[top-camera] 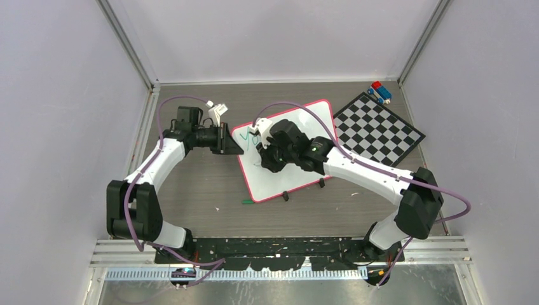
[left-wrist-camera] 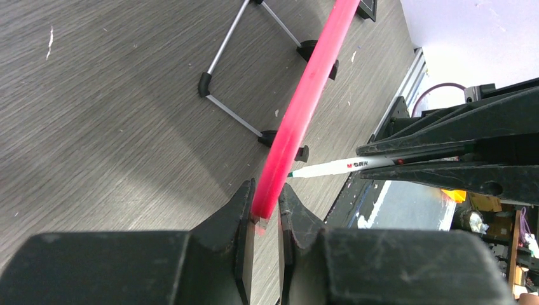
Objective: Write a sentence on the whiteboard
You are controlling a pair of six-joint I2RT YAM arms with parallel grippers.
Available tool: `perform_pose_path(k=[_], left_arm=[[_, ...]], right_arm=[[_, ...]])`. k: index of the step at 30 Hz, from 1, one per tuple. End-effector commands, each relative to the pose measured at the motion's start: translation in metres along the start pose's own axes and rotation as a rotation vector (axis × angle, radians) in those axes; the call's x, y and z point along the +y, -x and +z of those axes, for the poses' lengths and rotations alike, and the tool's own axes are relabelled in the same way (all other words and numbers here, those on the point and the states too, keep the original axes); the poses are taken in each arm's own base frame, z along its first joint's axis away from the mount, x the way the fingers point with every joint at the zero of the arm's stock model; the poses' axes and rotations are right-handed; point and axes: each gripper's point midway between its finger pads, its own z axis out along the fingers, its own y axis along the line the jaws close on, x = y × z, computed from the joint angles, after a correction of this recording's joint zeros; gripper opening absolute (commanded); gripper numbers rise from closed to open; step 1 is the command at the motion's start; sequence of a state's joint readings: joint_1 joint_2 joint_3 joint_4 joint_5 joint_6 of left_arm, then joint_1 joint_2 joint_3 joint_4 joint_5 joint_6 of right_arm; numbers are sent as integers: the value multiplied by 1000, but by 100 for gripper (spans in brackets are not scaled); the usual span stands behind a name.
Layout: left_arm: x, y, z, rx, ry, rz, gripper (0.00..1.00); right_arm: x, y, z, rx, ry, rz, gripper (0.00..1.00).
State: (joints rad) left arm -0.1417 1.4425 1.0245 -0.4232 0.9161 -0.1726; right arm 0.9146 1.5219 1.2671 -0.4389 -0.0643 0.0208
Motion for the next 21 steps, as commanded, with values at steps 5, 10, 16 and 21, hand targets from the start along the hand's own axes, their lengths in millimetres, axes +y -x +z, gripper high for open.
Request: perform_pose_path(k=[5,10,16,21], left_arm=[[7,13,-1,-46,49,58,0],[7,13,-1,-42,48,58,0],[6,14,-2,-44,52,66,0],[5,14,-2,-41,50,67,0]], right_arm=[[-1,18,7,-44,-15,-14,0],[-1,8,7,-14,-10,-19,0],[-4,-4,4,19,-19,-49,0],[-7,-5,-3,18,-36,-62,0]])
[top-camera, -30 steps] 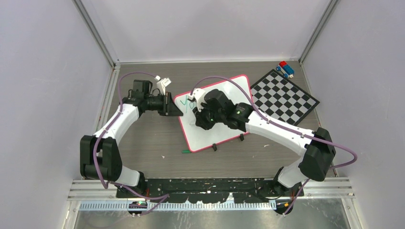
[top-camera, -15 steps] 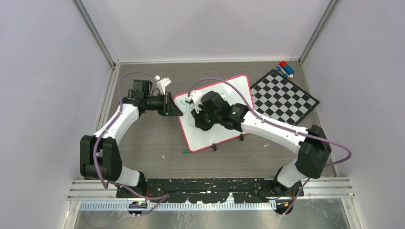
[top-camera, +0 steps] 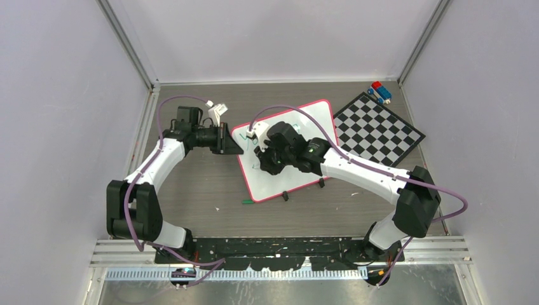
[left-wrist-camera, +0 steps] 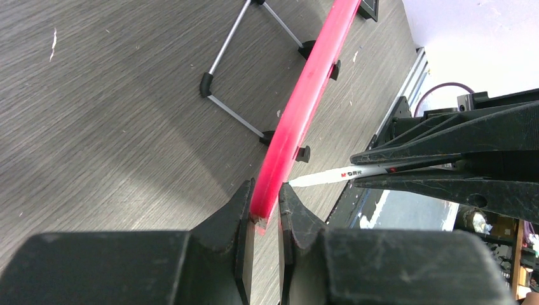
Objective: Write a sentence on the whiteboard
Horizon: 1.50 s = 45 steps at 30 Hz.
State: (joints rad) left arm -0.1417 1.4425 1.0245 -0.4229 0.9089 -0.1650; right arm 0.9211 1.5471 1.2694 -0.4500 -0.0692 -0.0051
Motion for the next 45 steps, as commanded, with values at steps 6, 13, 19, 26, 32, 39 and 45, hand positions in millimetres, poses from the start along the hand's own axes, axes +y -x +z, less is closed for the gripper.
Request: perform_pose_path(k=[6,13,19,26,32,39,45], left_arm=[[3,14,-3,-41,42,58,0],[3,14,-3,-39,42,61,0],[3,14,-3,-39,42,61,0],[2,15,-3,-40,40,61,0],[2,14,-3,-40,40,59,0],[2,14,-4,-39,42,63,0],[3,12,-4,-37,47,65,0]], right_arm=[[-13,4,-15,-14,-66,-46,0],[-27,12,-21,-29,-139,-48,0],[-31,26,-24,-58,-160,-38,0],[-29,33,-21,-67,-149,-26,0],[-22,33,-14,-57,-112,-14,0],[-12,34,-7,-50,-82,-16,0],[2,27,-7,-28,-12,-29,0]])
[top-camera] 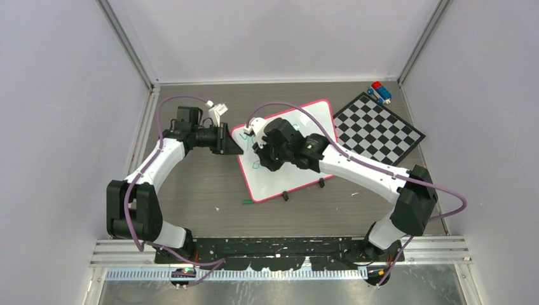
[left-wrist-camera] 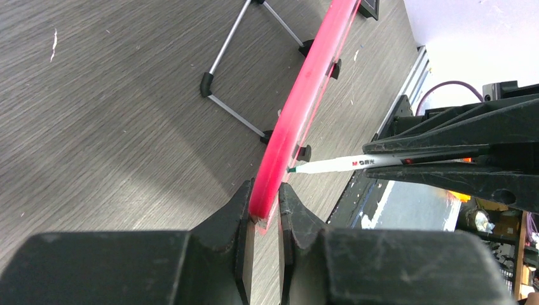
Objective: Write a sentence on the whiteboard
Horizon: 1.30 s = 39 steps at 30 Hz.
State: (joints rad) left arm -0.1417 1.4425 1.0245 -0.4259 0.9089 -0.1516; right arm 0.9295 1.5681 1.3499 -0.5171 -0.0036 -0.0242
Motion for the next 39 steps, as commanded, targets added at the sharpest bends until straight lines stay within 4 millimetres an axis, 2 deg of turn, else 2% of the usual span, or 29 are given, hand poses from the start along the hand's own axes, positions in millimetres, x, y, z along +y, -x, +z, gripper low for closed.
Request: perform_pose_path(k=[1,11,17,24,39], left_arm=[[2,14,-4,-39,47,54,0],[2,14,-4,-37,44,52,0],[1,16,-4,-38,42,50,0],[1,16,-4,-40,44,49,0],[1,14,-5,-37,47,47,0]], right_arm=[[10,14,-3,-38,50,-4,0],[1,18,-33,-78,62,35,0],[-11,12,-29,-60,9,26,0],[-13,11,-19,-43,1,22,0],[-25,-28,-21,43,-63,-4,0]])
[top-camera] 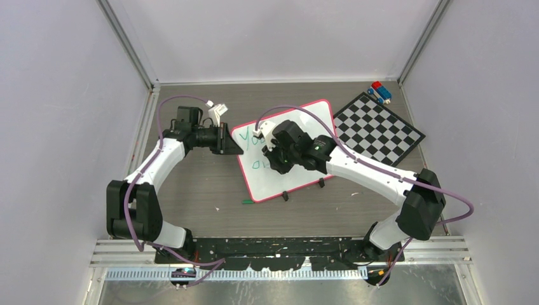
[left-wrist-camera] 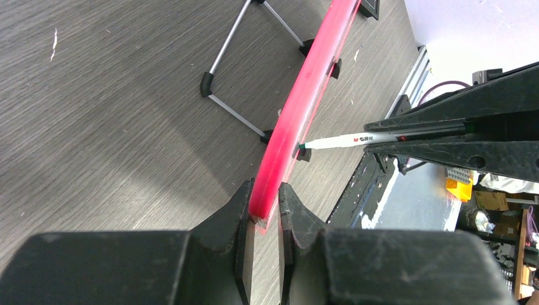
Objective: Write a sentence on the whiteboard
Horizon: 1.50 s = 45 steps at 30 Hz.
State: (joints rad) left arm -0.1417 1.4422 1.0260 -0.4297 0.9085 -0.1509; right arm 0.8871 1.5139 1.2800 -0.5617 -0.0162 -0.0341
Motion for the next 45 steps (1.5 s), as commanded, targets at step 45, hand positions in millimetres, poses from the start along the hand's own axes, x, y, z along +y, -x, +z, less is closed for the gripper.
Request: perform_pose_path(k=[45], left_arm=[[2,14,-4,-33,45,47,0]], right_arm=[[-32,10,-20,-28,-64,-6,0]])
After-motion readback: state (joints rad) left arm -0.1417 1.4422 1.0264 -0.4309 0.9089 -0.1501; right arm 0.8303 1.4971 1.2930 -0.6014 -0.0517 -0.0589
